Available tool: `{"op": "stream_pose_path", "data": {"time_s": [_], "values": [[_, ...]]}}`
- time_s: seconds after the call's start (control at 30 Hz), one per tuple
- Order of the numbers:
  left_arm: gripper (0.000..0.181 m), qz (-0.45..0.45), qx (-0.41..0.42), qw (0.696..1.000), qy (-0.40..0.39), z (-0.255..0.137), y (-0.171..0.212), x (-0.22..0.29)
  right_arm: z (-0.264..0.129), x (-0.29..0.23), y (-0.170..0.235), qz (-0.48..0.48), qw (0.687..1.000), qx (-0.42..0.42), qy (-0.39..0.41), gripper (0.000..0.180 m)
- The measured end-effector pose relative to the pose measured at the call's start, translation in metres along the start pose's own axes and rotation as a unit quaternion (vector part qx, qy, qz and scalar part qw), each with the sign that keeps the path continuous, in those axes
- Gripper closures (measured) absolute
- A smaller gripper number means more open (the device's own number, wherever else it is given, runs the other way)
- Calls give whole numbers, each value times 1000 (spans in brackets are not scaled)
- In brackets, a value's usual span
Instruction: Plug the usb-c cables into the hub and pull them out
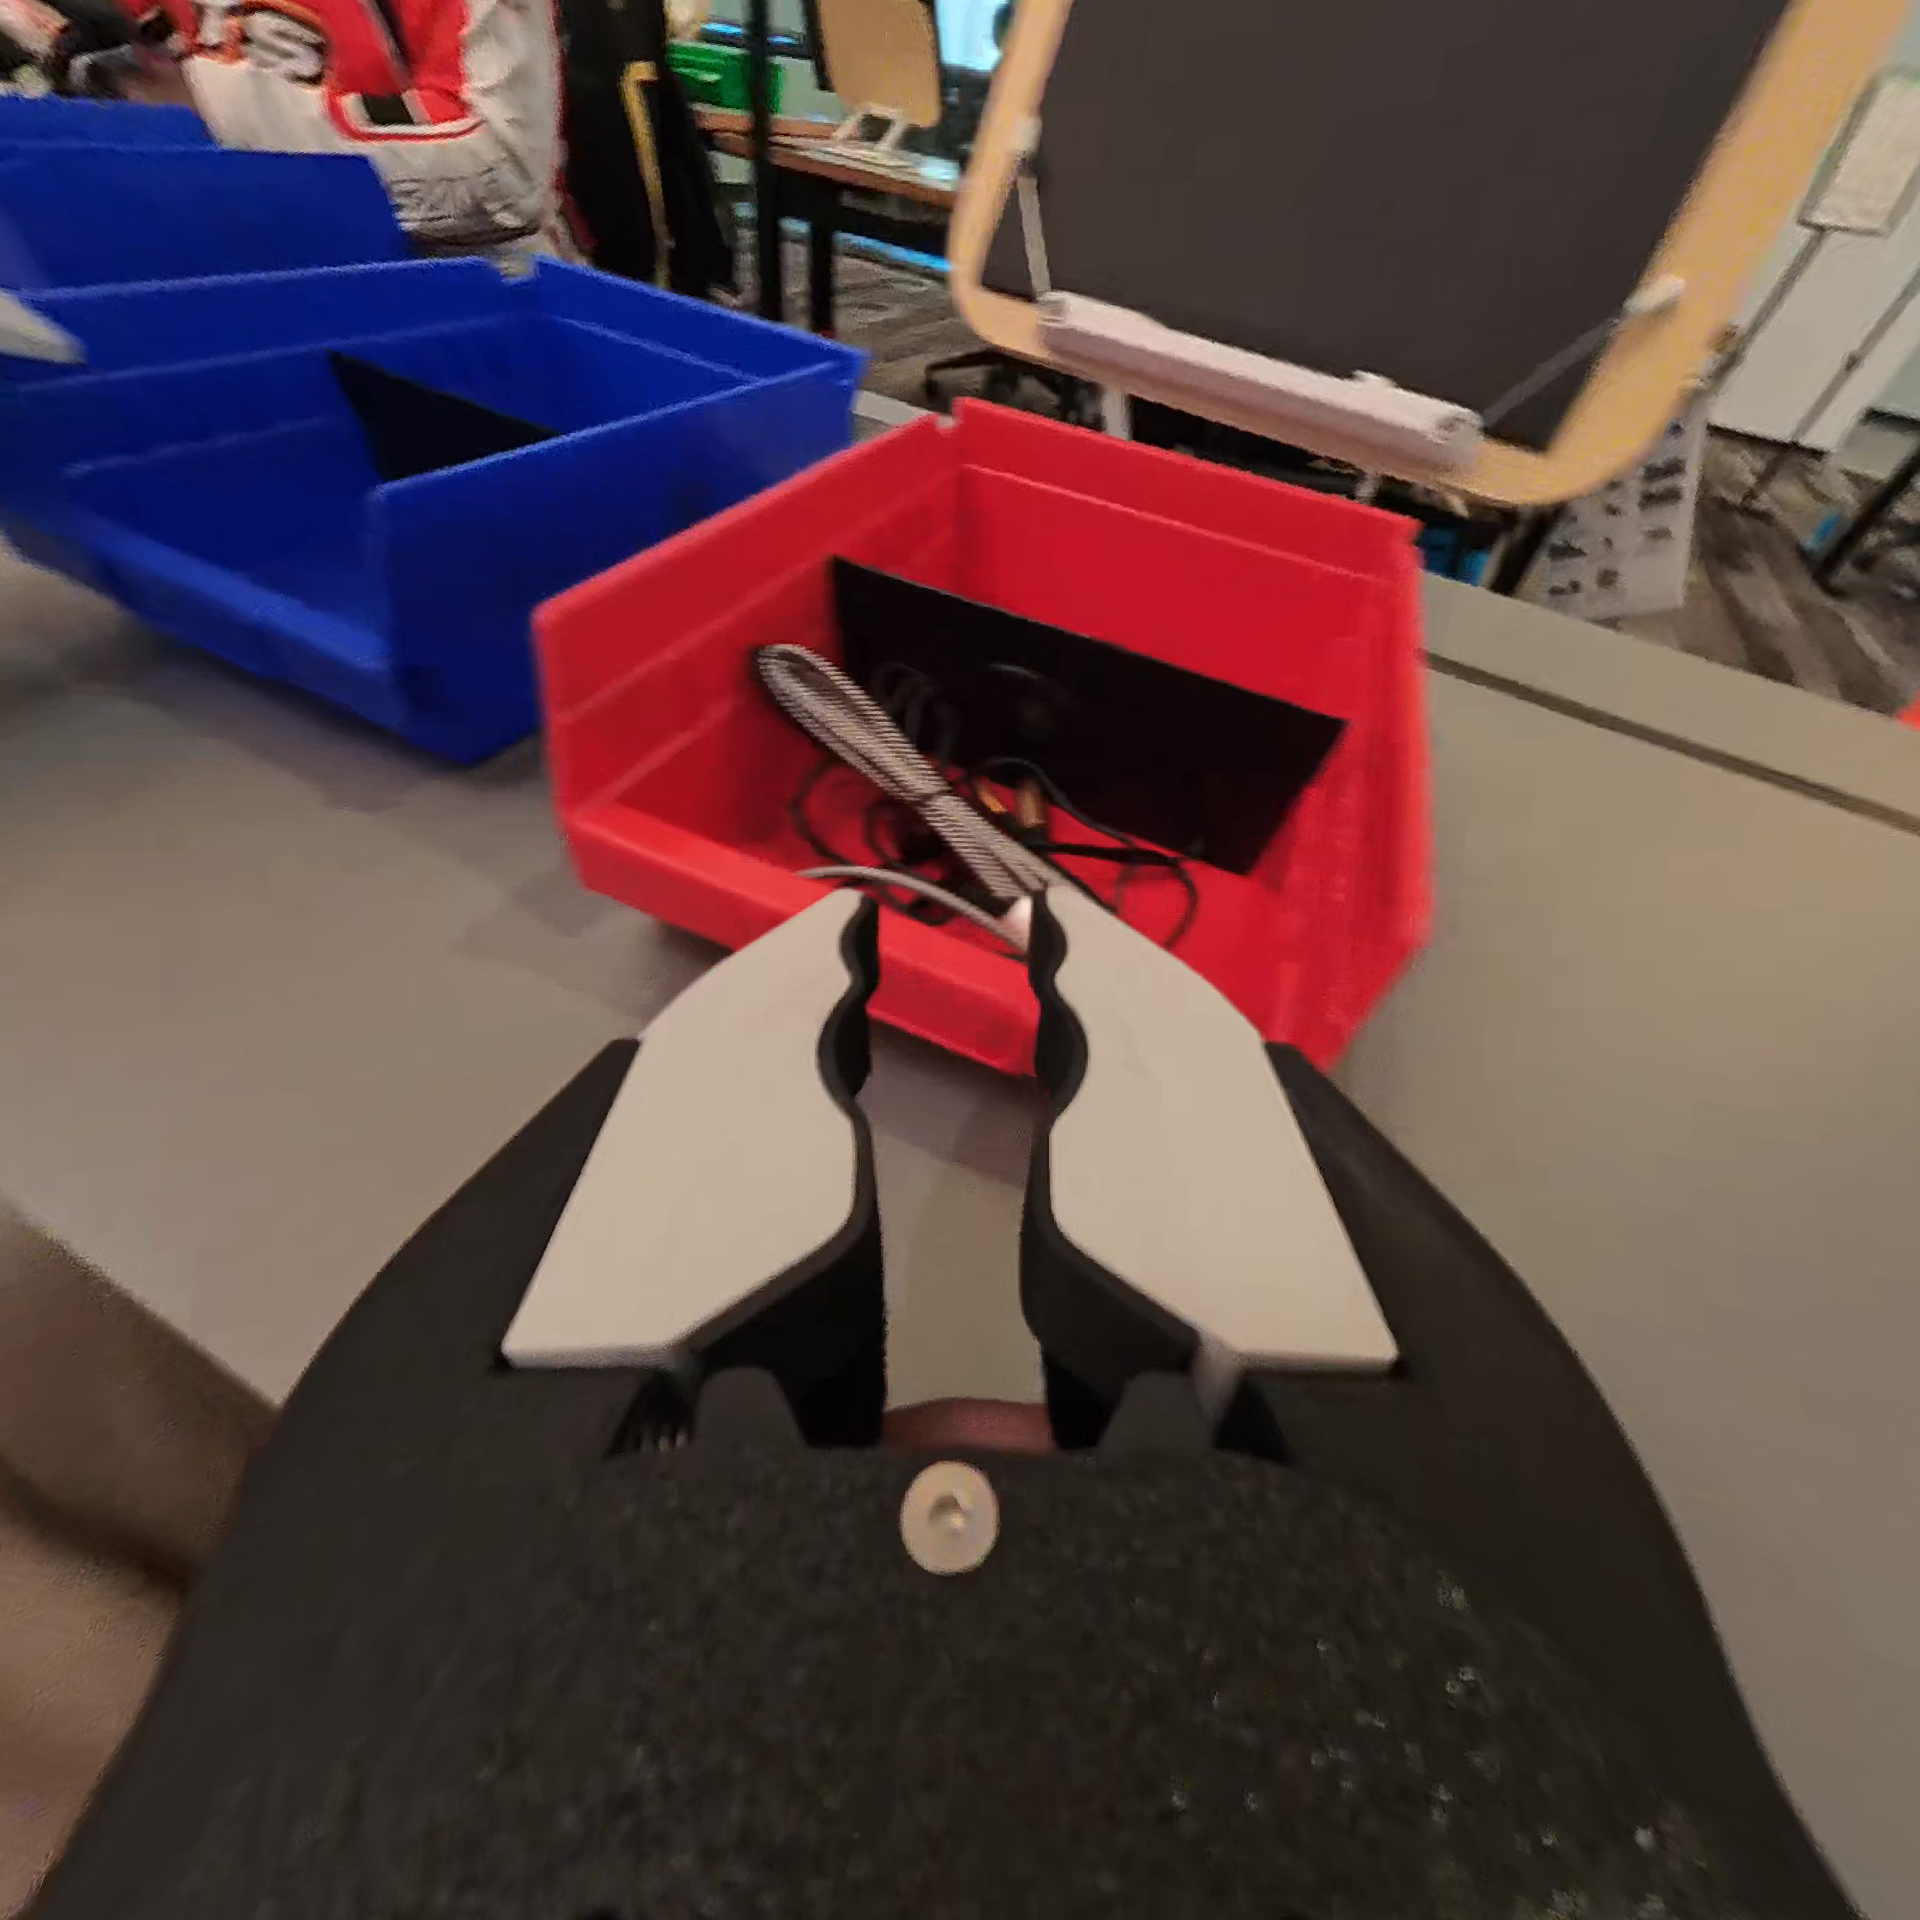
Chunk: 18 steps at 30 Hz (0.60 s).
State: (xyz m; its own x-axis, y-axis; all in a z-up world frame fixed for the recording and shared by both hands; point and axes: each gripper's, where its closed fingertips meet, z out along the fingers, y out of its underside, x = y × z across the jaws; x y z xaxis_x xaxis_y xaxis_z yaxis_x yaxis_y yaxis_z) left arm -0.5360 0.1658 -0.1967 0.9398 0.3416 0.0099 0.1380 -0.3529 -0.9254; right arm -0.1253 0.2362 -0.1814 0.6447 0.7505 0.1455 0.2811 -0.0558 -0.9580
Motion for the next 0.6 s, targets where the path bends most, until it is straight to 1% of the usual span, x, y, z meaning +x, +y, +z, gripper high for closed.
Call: {"op": "stream_pose_path", "data": {"time_s": [0.07,0.1,0.17,0.23,0.3,0.4,0.5,0.6], "values": [[148,-4,-31,999,-12,8,14,-6,4,-34,-2,-26,999,-2,-28,153],[158,6,-48,999,-15,10,22,-8,6,-53,-3,-36,998,-2,-45,154],[178,17,-51,999,8,10,26,-1,16,-91,-3,-52,995,-7,-88,154],[178,8,-63,998,10,8,27,-1,28,-127,-1,-58,990,-29,-129,153],[178,-3,-74,997,29,4,30,3,45,-154,-7,-47,986,-35,-155,148],[177,8,-86,996,34,-13,38,5,79,-164,-20,-17,991,-52,-125,136],[177,0,-90,995,34,-31,45,7,106,-169,-25,38,992,-80,-90,127],[177,2,-76,996,38,-42,50,10,122,-173,-27,25,995,-80,-50,130]]}}
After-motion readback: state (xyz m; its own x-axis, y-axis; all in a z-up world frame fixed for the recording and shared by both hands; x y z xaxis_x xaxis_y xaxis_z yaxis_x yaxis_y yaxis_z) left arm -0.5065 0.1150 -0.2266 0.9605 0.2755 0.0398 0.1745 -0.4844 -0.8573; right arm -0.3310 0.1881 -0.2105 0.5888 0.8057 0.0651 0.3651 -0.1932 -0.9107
